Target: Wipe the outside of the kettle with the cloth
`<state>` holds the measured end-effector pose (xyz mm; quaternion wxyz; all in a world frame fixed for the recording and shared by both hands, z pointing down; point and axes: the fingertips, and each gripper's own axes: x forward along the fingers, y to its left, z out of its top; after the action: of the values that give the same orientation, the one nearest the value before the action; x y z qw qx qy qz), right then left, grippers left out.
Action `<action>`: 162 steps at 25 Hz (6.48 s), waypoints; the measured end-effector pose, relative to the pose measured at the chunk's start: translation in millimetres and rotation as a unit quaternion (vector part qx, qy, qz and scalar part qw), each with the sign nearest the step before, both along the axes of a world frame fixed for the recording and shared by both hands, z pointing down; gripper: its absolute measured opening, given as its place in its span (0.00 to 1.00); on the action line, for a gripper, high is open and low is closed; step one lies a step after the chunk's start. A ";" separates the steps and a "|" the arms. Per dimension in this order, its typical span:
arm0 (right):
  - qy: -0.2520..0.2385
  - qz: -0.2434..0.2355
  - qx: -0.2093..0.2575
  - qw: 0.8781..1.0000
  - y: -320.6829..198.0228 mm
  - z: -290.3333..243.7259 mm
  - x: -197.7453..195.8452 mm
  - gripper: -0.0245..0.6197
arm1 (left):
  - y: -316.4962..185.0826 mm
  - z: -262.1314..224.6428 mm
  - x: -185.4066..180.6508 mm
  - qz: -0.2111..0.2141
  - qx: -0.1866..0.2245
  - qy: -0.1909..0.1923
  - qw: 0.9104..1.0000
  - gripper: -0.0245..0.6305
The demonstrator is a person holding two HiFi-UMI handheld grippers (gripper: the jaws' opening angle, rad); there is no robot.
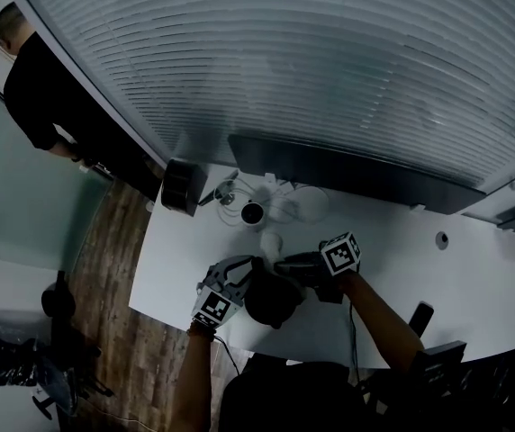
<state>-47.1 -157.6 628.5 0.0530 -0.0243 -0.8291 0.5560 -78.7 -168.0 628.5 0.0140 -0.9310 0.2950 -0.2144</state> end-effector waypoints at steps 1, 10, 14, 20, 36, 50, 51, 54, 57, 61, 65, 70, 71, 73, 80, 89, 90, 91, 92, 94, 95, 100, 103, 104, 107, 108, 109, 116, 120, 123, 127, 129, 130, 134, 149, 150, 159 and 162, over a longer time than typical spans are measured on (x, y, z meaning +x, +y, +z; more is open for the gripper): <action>-0.013 -0.007 0.011 1.000 1.3 -10.1 -1.1 0.09 | -0.7 0.8 0.8 0.003 0.001 -0.005 1.000 0.20; 0.048 0.129 -0.072 0.988 -5.9 63.6 22.2 0.09 | 1.1 0.5 2.3 -0.008 -0.011 -0.009 1.000 0.19; 0.017 0.188 -0.042 0.981 4.8 24.8 38.4 0.09 | 2.8 0.3 -13.1 -0.059 -0.013 -0.002 0.998 0.19; 0.019 0.258 -0.001 0.966 39.5 -4.8 51.2 0.09 | 21.3 -3.1 -49.8 -0.211 -0.017 0.003 0.977 0.19; 0.033 0.309 0.028 0.950 38.6 -11.0 37.0 0.09 | 70.6 -6.7 -91.1 -0.238 -0.027 -0.031 0.970 0.18; 0.043 0.394 0.019 0.918 47.7 -22.1 28.9 0.09 | 157.3 -4.7 -106.0 -0.240 -0.054 -0.037 0.969 0.15; 0.057 0.400 0.018 0.915 48.4 -12.0 29.6 0.09 | 159.2 -6.4 -105.9 -0.244 -0.054 -0.030 0.968 0.15; 0.093 0.410 -0.028 0.907 48.8 30.1 33.6 0.09 | 155.7 -15.5 -113.9 -0.268 -0.045 0.001 0.962 0.15; 0.094 0.407 -0.067 0.906 59.7 37.8 36.3 0.09 | 151.0 -18.3 -110.9 -0.245 -0.031 0.017 0.969 0.24; 0.009 0.418 -0.064 0.906 65.8 -18.5 32.4 0.09 | 145.6 -13.4 -90.6 -0.159 -0.021 0.004 0.987 0.33; 0.037 0.434 -0.055 0.899 69.6 0.8 34.3 0.09 | 136.4 -16.2 -93.9 -0.174 -0.014 0.028 0.984 0.31; 0.112 0.432 -0.096 0.890 85.6 57.9 46.1 0.09 | 163.0 -20.8 -80.6 -0.187 -0.027 0.042 0.981 0.22; 0.098 0.435 -0.100 0.889 86.6 48.9 45.8 0.09 | 168.8 -19.6 -77.5 -0.195 -0.036 0.047 0.979 0.22; 0.063 0.429 -0.089 0.897 89.1 16.1 41.3 0.09 | 178.5 -16.2 -72.7 -0.209 -0.053 0.059 0.975 0.22; 0.104 0.396 -0.032 0.912 111.2 4.0 40.1 0.09 | 205.0 -8.8 -18.9 -0.168 -0.127 0.077 0.974 0.22; 0.057 0.333 -0.082 0.938 130.4 -19.9 29.4 0.09 | 216.6 -3.4 46.8 -0.056 -0.149 0.022 0.987 0.22; 0.053 0.324 -0.062 0.942 132.6 -30.6 25.4 0.09 | 213.9 -2.9 48.6 -0.055 -0.148 0.020 0.987 0.22; 0.065 0.318 -0.043 0.945 133.7 -31.7 24.6 0.09 | 212.0 -1.7 50.8 -0.052 -0.146 0.018 0.988 0.22; 0.081 0.312 -0.032 0.946 134.0 -23.7 25.9 0.09 | 210.5 -0.7 52.7 -0.049 -0.144 0.016 0.988 0.22; 0.103 0.307 -0.065 0.944 136.5 11.0 32.2 0.09 | 209.3 -0.9 54.8 -0.044 -0.142 0.017 0.989 0.22; 0.113 0.307 -0.096 0.940 139.9 32.3 35.6 0.09 | 209.4 -1.5 54.8 -0.042 -0.144 0.018 0.988 0.22; 0.085 0.279 -0.123 0.949 152.9 39.3 27.2 0.09 | 209.2 -4.2 53.4 -0.041 -0.157 0.026 0.986 0.22; -0.012 0.299 -0.095 0.949 141.2 -6.0 30.3 0.09 | 208.8 -5.1 50.6 -0.047 -0.161 0.040 0.985 0.22; -0.008 0.301 -0.089 0.950 140.0 -2.2 31.8 0.09 | 209.0 -3.8 51.3 -0.048 -0.157 0.040 0.986 0.22; 0.072 0.294 -0.112 0.946 146.1 51.0 33.5 0.09 | 209.2 -3.7 54.1 -0.058 -0.162 0.047 0.984 0.21; 0.084 0.293 -0.128 0.944 148.4 63.4 33.3 0.09 | 209.5 -4.1 54.7 -0.058 -0.167 0.050 0.983 0.21; 0.080 0.297 -0.138 0.941 147.7 65.2 33.4 0.09 | 209.7 -4.4 55.2 -0.058 -0.169 0.052 0.983 0.21; 0.027 0.313 -0.043 0.948 94.1 -4.9 33.3 0.09 | 209.0 -4.0 55.0 -0.050 -0.166 0.056 0.983 0.20; 0.101 0.317 -0.091 0.939 89.4 56.7 37.7 0.09 | 208.9 -3.8 55.6 -0.042 -0.169 0.058 0.983 0.20; 0.056 0.333 -0.101 0.936 91.0 32.0 36.9 0.09 | 210.7 -8.2 56.2 -0.036 -0.167 0.058 0.984 0.20; 0.016 0.322 -0.043 0.945 77.3 -18.5 21.8 0.09 | 209.3 -7.3 56.1 -0.026 -0.164 0.059 0.984 0.20; 0.041 0.304 -0.022 0.952 61.5 -6.9 16.0 0.09 | 207.8 -6.1 57.4 -0.024 -0.164 0.057 0.985 0.20; 0.063 0.297 -0.032 0.952 55.2 9.8 17.7 0.09 | 207.2 -5.4 58.5 -0.022 -0.164 0.055 0.985 0.20; 0.099 0.259 -0.081 0.957 49.4 54.3 17.9 0.09 | 203.0 -3.8 62.2 -0.009 -0.167 0.048 0.985 0.20; 0.163 -0.005 0.025 0.986 25.0 54.9 -41.5 0.09 | 208.0 -2.5 60.9 0.037 -0.179 0.033 0.983 0.19; 0.149 -0.007 0.034 0.988 26.3 43.3 -43.0 0.09 | 209.2 -2.9 61.2 0.037 -0.180 0.033 0.983 0.19; 0.133 -0.052 0.081 0.986 23.5 33.5 -54.4 0.09 | 205.0 -3.6 60.0 0.035 -0.180 0.039 0.982 0.19; 0.141 -0.017 0.036 0.989 23.8 55.4 -47.3 0.09 | 206.7 -5.1 60.8 0.035 -0.184 0.043 0.981 0.19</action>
<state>-94.3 -133.8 683.9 0.1800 0.0418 -0.8324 0.5225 -18.0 38.7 623.4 -0.1624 -0.9357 0.2183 -0.2245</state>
